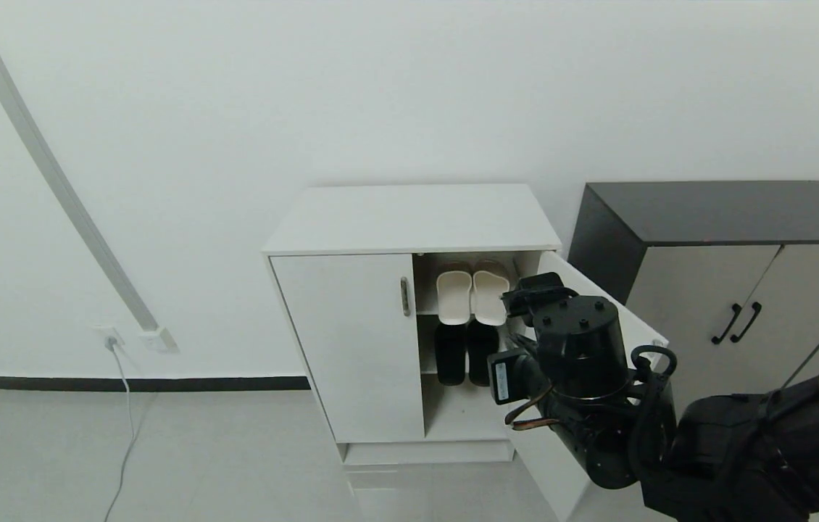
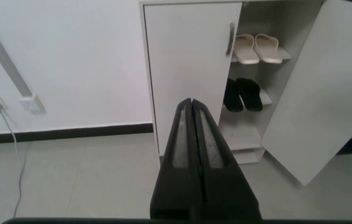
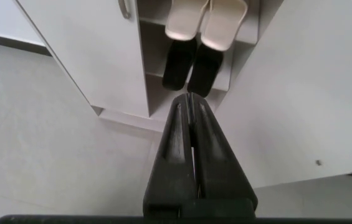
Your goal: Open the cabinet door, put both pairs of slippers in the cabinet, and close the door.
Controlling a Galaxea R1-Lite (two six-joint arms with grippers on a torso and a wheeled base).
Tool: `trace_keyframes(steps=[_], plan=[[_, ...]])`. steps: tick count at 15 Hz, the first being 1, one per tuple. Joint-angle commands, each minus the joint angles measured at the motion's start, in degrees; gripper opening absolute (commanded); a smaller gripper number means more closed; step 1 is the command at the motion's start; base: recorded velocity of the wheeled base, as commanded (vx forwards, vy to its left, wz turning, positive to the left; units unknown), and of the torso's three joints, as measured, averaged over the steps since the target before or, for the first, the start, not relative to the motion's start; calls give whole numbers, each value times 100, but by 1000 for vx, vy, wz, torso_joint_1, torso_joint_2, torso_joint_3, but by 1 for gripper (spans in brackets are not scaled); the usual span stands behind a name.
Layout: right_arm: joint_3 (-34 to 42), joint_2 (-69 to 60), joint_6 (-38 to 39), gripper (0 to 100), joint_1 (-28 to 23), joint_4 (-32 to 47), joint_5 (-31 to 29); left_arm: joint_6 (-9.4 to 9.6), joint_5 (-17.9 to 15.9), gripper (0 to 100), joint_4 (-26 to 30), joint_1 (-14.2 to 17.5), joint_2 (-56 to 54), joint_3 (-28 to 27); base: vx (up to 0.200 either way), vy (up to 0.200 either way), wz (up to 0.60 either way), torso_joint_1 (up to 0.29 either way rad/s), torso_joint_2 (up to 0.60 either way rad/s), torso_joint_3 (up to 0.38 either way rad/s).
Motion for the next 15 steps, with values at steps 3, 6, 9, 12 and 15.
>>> trace_keyframes(steps=[3,6,9,12,15], plan=[[4,6,-43,0,-82,-21,3,2,-2,0,2,1,-1,1,0,0,0,227,-497,-276],[22,6,-60,0,-108,-47,12,2,-2,0,2,1,-1,1,0,0,0,108,-219,-119],[31,6,-60,0,-108,-38,12,2,-2,0,2,1,-1,1,0,0,0,0,0,0],[22,6,-60,0,-117,-38,12,2,-2,0,2,1,-1,1,0,0,0,0,0,0],[4,6,-60,0,-161,-38,12,2,-2,0,2,1,-1,1,0,0,-400,2,3,-2]])
